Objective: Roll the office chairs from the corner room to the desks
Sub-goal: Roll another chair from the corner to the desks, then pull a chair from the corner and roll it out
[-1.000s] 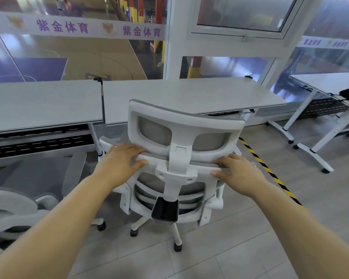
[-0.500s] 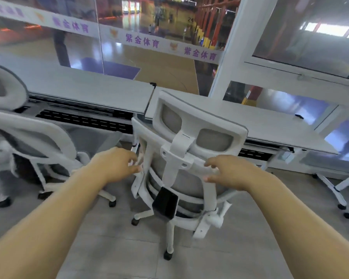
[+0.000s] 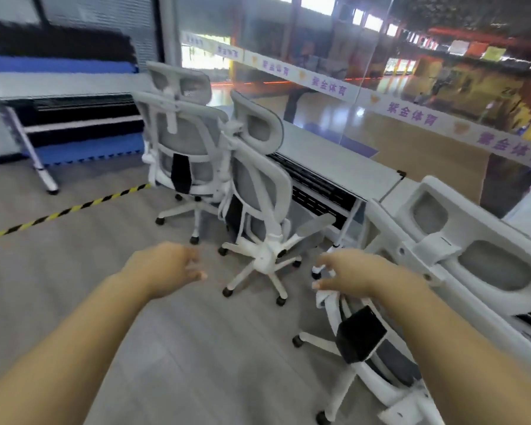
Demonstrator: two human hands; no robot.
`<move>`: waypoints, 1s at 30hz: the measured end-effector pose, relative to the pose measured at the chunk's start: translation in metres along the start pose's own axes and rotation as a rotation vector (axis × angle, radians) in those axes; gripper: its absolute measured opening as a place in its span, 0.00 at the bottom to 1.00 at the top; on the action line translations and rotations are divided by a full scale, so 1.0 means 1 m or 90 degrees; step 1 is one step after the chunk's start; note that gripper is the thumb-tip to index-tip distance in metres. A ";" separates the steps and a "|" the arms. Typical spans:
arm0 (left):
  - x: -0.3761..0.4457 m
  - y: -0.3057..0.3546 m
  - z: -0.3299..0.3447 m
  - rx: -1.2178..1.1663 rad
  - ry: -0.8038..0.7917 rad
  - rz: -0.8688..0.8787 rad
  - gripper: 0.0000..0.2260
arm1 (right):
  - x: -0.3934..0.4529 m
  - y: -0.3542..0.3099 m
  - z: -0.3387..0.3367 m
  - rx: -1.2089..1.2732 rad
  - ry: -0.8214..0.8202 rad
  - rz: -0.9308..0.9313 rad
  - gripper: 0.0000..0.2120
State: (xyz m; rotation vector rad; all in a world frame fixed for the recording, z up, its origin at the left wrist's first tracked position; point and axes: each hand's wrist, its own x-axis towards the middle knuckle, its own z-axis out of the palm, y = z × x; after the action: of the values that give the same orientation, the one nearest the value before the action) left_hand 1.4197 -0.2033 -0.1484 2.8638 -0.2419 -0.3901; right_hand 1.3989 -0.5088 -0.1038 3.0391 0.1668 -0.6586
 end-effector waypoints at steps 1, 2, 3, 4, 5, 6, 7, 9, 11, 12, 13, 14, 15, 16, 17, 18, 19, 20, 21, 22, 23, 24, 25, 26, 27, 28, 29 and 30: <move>-0.016 -0.022 -0.004 -0.010 0.007 -0.030 0.21 | 0.005 -0.024 -0.004 -0.011 0.004 -0.034 0.23; -0.032 -0.043 -0.008 -0.018 0.018 -0.058 0.21 | 0.010 -0.048 -0.008 -0.020 0.004 -0.065 0.23; -0.050 -0.065 -0.012 -0.022 0.032 -0.085 0.20 | 0.013 -0.073 -0.011 -0.030 0.007 -0.095 0.22; -0.069 -0.087 -0.015 -0.022 0.046 -0.111 0.20 | 0.016 -0.100 -0.013 -0.041 0.009 -0.122 0.23; -0.088 -0.108 -0.017 -0.023 0.058 -0.136 0.20 | 0.017 -0.127 -0.016 -0.053 0.012 -0.148 0.23; -0.108 -0.131 -0.018 -0.023 0.068 -0.163 0.19 | 0.018 -0.155 -0.016 -0.065 0.015 -0.174 0.24; -0.129 -0.154 -0.019 -0.024 0.074 -0.191 0.19 | 0.018 -0.184 -0.016 -0.076 0.018 -0.199 0.25; -0.176 -0.200 -0.020 -0.031 0.079 -0.246 0.19 | 0.017 -0.245 -0.012 -0.088 0.017 -0.246 0.26; -0.223 -0.244 -0.019 -0.047 0.089 -0.301 0.19 | 0.012 -0.308 -0.005 -0.095 0.009 -0.299 0.27; -0.248 -0.265 -0.018 -0.055 0.094 -0.329 0.19 | 0.009 -0.339 -0.001 -0.100 0.004 -0.327 0.27; -0.273 -0.283 -0.017 -0.062 0.098 -0.358 0.19 | 0.004 -0.371 0.003 -0.106 0.005 -0.356 0.27; -0.298 -0.302 -0.016 -0.066 0.101 -0.387 0.19 | 0.001 -0.403 0.008 -0.113 0.008 -0.385 0.26; -0.322 -0.320 -0.014 -0.070 0.106 -0.416 0.19 | -0.004 -0.435 0.013 -0.123 0.010 -0.413 0.26; -0.346 -0.336 -0.013 -0.077 0.113 -0.444 0.20 | -0.009 -0.465 0.017 -0.132 0.010 -0.441 0.26; -0.370 -0.351 -0.011 -0.086 0.121 -0.474 0.20 | -0.014 -0.495 0.021 -0.144 0.007 -0.469 0.26; -0.394 -0.365 -0.008 -0.090 0.129 -0.504 0.20 | -0.020 -0.524 0.025 -0.157 0.005 -0.498 0.26; -0.419 -0.378 -0.006 -0.092 0.138 -0.535 0.20 | -0.027 -0.553 0.028 -0.170 0.002 -0.527 0.26; -0.441 -0.389 -0.004 -0.093 0.151 -0.567 0.20 | -0.033 -0.580 0.031 -0.179 0.001 -0.558 0.26; -0.464 -0.400 -0.002 -0.098 0.163 -0.600 0.20 | -0.040 -0.606 0.033 -0.189 0.000 -0.588 0.26; -0.486 -0.409 0.001 -0.103 0.172 -0.632 0.20 | -0.047 -0.633 0.036 -0.199 -0.003 -0.617 0.26; -0.506 -0.419 0.003 -0.109 0.178 -0.664 0.20 | -0.054 -0.659 0.038 -0.213 -0.006 -0.643 0.25; -0.526 -0.428 0.005 -0.113 0.185 -0.692 0.20 | -0.060 -0.685 0.040 -0.228 -0.007 -0.669 0.25; -0.544 -0.437 0.007 -0.120 0.192 -0.719 0.20 | -0.067 -0.710 0.043 -0.242 -0.008 -0.695 0.25; -0.562 -0.446 0.009 -0.129 0.199 -0.746 0.20 | -0.074 -0.735 0.046 -0.256 -0.011 -0.720 0.25; -0.578 -0.455 0.011 -0.140 0.202 -0.775 0.20 | -0.080 -0.759 0.049 -0.269 -0.014 -0.745 0.25; -0.593 -0.464 0.013 -0.147 0.207 -0.800 0.20 | -0.087 -0.783 0.051 -0.284 -0.016 -0.771 0.25; -0.608 -0.473 0.016 -0.152 0.211 -0.824 0.20 | -0.094 -0.807 0.053 -0.301 -0.019 -0.795 0.25; -0.621 -0.481 0.018 -0.161 0.218 -0.847 0.20 | -0.100 -0.830 0.056 -0.318 -0.021 -0.816 0.26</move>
State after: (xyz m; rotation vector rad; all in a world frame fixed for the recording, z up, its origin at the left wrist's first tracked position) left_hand 0.8867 0.3745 -0.1396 2.3393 1.6541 -0.0905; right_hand 1.1937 0.3038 -0.1171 2.1016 1.9601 -0.5116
